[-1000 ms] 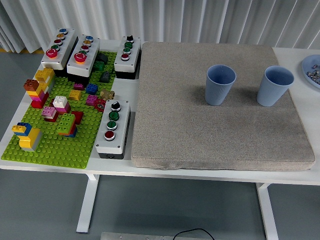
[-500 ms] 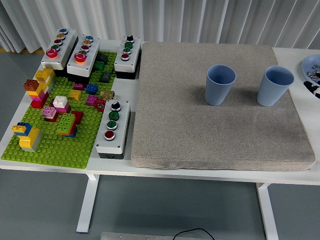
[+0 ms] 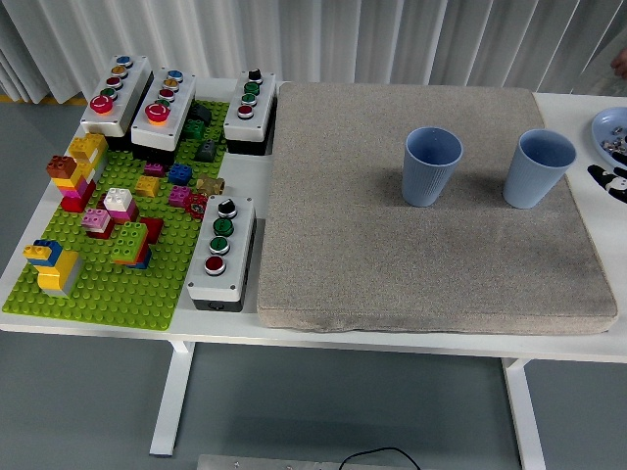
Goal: Pick cup pour cup place
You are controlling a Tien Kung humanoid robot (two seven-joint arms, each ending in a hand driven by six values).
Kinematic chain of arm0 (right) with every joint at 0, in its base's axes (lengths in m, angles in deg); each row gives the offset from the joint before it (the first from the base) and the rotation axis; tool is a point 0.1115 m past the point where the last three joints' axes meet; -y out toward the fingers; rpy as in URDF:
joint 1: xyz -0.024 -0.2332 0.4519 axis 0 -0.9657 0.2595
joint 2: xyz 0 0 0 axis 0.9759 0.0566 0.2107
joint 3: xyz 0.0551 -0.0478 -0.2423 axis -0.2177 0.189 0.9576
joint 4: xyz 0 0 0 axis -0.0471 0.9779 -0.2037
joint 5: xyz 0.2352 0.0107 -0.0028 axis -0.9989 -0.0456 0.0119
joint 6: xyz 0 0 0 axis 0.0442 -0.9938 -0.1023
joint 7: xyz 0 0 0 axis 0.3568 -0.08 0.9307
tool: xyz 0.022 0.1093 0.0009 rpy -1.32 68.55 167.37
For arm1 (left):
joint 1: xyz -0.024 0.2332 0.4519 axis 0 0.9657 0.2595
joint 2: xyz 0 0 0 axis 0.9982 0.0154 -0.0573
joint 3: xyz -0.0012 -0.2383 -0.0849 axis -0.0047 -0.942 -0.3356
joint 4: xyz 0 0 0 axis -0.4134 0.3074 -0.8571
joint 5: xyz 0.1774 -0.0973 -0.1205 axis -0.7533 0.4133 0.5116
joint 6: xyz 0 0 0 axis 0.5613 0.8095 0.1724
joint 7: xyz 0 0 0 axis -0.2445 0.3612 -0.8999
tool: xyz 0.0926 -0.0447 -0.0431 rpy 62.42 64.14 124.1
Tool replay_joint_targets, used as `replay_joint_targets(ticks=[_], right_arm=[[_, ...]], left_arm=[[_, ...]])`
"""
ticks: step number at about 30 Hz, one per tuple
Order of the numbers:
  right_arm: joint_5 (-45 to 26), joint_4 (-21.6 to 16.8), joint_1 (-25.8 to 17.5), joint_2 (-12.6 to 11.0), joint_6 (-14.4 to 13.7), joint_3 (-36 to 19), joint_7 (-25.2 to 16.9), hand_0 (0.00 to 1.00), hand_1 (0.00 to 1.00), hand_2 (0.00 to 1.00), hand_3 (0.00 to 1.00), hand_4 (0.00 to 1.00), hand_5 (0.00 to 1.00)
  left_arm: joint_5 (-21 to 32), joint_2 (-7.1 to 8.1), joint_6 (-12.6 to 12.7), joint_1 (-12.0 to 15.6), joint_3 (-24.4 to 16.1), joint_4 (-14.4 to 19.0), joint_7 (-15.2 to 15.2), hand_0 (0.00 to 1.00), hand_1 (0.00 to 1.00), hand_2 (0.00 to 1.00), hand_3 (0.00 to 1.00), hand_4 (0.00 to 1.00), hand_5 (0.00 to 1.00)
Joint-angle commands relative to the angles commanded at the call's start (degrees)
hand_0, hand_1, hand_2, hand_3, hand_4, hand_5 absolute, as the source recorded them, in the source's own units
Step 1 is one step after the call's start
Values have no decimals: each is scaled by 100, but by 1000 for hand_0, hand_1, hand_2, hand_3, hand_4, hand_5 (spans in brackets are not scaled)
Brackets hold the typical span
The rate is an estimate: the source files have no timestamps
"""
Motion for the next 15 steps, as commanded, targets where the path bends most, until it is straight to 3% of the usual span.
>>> replay_joint_targets(ticks=[15], right_arm=[[-25,232,-48,183,13,101,-80,909,866,951,923,864,354]], left_arm=[[-32,-16,-9,-29,30,0,16,729,800,835,670,508,892]])
